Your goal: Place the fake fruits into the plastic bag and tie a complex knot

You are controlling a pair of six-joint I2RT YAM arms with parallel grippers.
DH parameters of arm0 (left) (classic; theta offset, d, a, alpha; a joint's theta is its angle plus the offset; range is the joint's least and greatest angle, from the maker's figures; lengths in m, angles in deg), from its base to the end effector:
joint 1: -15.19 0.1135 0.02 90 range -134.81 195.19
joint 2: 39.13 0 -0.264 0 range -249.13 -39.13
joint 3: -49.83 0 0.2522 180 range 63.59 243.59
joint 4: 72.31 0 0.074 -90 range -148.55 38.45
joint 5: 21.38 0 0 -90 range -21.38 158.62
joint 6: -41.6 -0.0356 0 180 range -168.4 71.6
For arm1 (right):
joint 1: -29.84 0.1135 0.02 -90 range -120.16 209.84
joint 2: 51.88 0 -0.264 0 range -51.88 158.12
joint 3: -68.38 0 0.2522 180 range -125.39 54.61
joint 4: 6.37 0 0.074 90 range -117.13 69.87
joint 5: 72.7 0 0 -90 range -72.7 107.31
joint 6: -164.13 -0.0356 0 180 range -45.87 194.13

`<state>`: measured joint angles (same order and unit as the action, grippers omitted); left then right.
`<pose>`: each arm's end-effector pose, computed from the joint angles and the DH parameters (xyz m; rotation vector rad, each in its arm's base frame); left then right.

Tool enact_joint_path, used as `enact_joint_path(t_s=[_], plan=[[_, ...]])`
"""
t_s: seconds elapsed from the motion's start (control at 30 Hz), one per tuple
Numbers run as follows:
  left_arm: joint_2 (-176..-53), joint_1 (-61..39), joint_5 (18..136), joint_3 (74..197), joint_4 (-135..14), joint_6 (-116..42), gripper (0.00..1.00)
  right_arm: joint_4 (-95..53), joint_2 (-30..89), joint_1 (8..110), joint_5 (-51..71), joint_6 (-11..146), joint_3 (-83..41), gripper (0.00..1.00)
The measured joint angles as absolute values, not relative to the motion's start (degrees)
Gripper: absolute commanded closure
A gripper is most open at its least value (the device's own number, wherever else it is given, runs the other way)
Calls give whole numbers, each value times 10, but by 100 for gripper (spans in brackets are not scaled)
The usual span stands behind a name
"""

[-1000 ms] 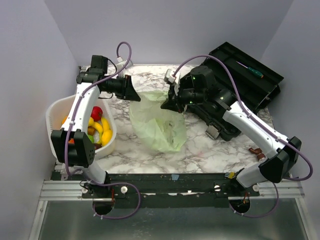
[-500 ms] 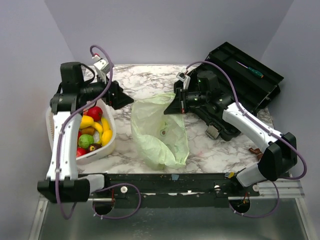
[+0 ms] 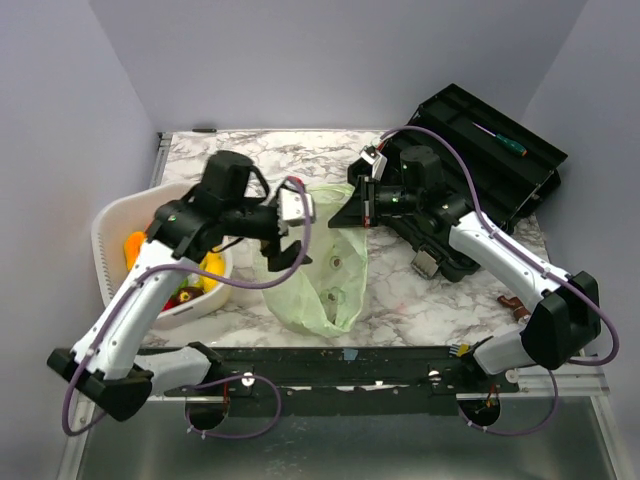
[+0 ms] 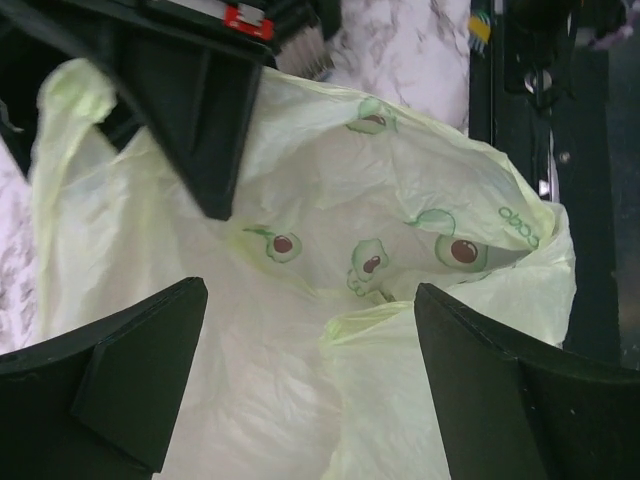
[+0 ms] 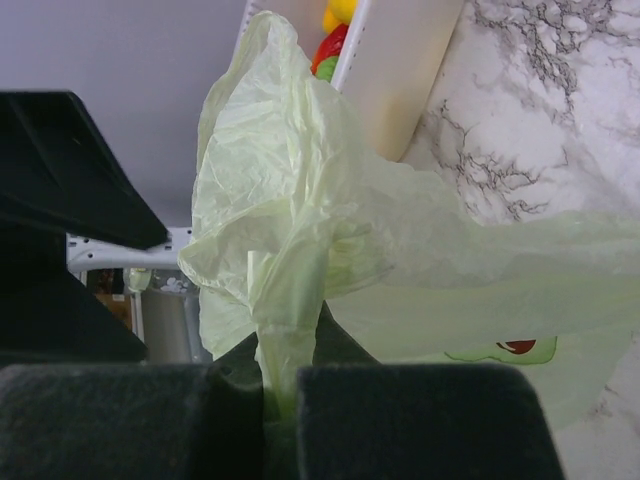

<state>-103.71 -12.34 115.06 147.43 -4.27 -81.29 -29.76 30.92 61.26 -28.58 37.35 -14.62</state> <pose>0.1644 -0.1148 0.4328 1.4094 1.5223 -0.8184 0.2682 0.1938 0.3374 -0.4889 2.1321 1.5174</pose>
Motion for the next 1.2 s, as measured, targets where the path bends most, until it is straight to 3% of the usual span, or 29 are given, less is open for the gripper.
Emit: enact_joint_path(t_s=[0.17, 0.33, 0.6, 0.73, 0.83, 0.93, 0.97, 1.07, 1.13, 1.2], plan=[[-1106, -230, 1058, 1452, -21, -880, 6, -296, 309, 613, -285, 368, -146, 99], [-1097, -272, 996, 1343, 15, -980, 3, -298, 303, 613, -282, 377, -146, 99], [-1083, -316, 975, 1309, 80, -1075, 7, -300, 301, 613, -282, 383, -141, 99], [-1084, -336, 968, 1285, 91, -1102, 25, -301, 301, 613, -282, 387, -140, 99], [-1084, -341, 962, 1264, 95, -1107, 45, -301, 301, 613, -282, 397, -140, 99], [-1077, -331, 964, 1276, 85, -1085, 50, -304, 301, 613, -278, 410, -140, 99], [-1075, -325, 964, 1283, 83, -1082, 45, -306, 301, 612, -274, 414, -140, 99], [-1063, -265, 992, 1343, 72, -1041, 14, -309, 300, 611, -265, 430, -135, 99], [-1057, -199, 1017, 1390, 53, -999, 5, -312, 298, 610, -255, 442, -127, 99], [-1044, -111, 1050, 1439, 22, -944, 2, -317, 298, 608, -246, 450, -118, 99]])
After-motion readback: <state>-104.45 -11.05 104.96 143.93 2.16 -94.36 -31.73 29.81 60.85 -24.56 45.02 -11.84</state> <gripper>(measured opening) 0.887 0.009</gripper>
